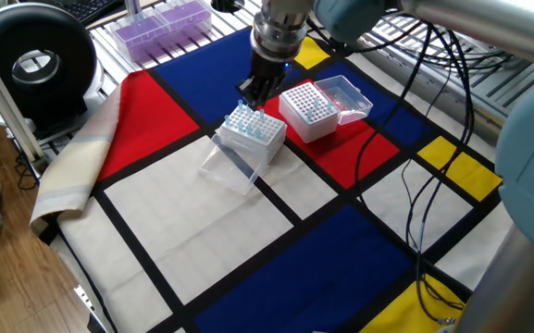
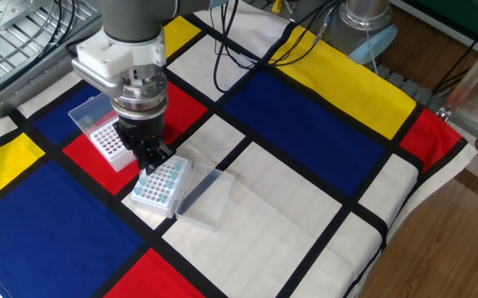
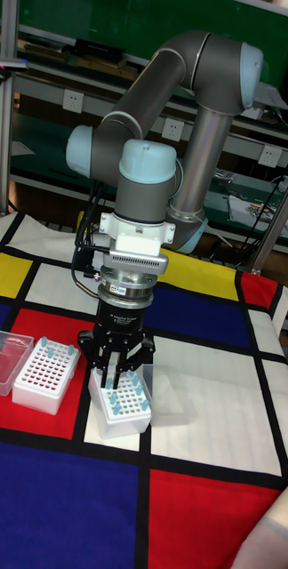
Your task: Transfer all medium pipette tips from one holder to another
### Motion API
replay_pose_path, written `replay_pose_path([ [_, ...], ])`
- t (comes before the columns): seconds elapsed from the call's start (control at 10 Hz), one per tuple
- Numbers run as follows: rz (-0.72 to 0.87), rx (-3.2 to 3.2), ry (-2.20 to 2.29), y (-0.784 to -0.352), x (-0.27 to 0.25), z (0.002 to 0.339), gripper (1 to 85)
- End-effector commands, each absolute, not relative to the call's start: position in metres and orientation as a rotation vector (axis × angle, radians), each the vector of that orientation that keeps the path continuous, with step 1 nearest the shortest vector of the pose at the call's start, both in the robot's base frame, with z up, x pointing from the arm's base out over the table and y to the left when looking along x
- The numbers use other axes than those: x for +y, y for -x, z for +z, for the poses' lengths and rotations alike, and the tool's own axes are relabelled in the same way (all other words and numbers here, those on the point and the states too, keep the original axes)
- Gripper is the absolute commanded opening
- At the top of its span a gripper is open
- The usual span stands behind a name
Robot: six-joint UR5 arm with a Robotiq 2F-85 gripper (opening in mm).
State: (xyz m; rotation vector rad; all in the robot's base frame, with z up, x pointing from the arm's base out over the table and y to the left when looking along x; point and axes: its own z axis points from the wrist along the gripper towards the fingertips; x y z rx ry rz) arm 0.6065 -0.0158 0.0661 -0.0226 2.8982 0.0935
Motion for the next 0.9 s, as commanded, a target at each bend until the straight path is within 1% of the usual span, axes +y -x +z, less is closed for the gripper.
replay_pose_path([
  [0.0,0.104,2.887,0.0,-0.6019,-0.0144,0.0652,23.7],
  [0.3,0.106,2.887,-0.001,-0.5968,-0.0199,0.0626,22.7],
  [0.6,0.098,2.888,-0.039,-0.596,-0.0233,0.0618,15.0],
  [0.8,0.094,2.886,-0.053,-0.5966,-0.0238,0.0645,13.7],
])
